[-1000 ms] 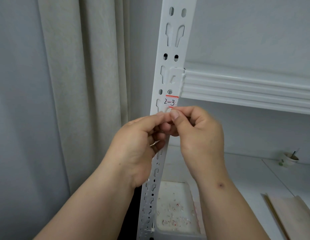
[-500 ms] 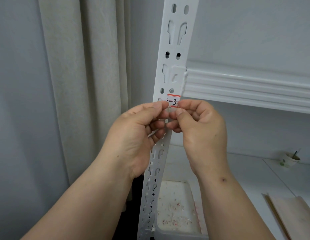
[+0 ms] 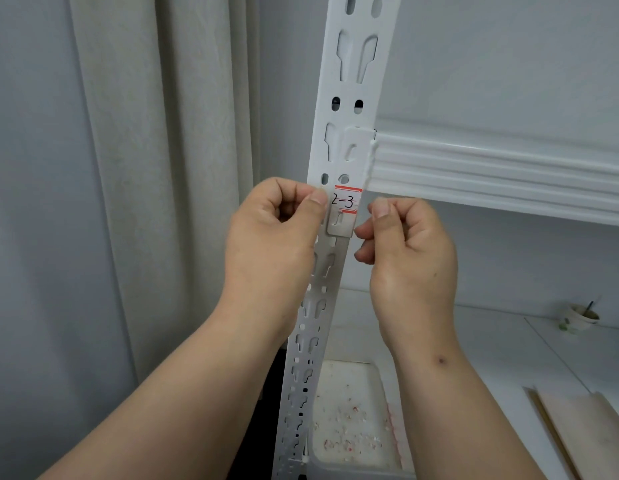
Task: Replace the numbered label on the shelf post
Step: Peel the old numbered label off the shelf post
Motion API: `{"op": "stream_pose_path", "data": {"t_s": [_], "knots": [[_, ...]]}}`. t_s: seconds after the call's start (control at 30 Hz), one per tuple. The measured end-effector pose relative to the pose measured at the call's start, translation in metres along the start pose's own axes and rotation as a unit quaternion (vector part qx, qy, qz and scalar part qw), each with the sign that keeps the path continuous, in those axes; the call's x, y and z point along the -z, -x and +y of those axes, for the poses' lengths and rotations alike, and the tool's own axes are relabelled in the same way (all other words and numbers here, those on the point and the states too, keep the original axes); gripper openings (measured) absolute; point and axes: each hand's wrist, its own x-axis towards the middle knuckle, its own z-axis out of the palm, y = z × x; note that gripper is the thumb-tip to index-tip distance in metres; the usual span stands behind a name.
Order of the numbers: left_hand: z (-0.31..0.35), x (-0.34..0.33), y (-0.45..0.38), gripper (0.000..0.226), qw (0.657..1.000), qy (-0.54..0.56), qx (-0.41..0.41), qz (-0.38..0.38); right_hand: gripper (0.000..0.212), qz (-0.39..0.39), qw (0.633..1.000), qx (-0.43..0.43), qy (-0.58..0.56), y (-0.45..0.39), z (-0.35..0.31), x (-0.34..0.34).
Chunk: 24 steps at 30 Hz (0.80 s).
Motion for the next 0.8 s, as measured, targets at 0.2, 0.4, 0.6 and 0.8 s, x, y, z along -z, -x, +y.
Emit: {"op": "stream_pose_path", "data": {"t_s": [0.2, 0.4, 0.6, 0.8], "knots": [[-0.004, -0.005, -0.004, 0.013, 0.999, -0.02, -0.031, 0.023, 0.013, -0.013, 0.998, -0.014, -0.056, 0.0, -0.005, -0.004], [-0.008, -0.011, -0.011, 0.023, 0.994, -0.071, -0.054, 0.058, 0.013, -0.002, 0.999, 0.011, -0.05, -0.002, -0.004, -0.007], [-0.013, -0.012, -0.014, 0.026, 0.997, -0.054, -0.023, 0.058, 0.018, 0.029, 0.999, 0.023, 0.013, -0.006, 0.0, -0.011], [-0.016, -0.01, -0.01, 0.028, 0.999, 0.01, -0.002, 0.031, 0.022, 0.05, 0.998, 0.02, 0.028, -0.006, -0.002, -0.016]]}}
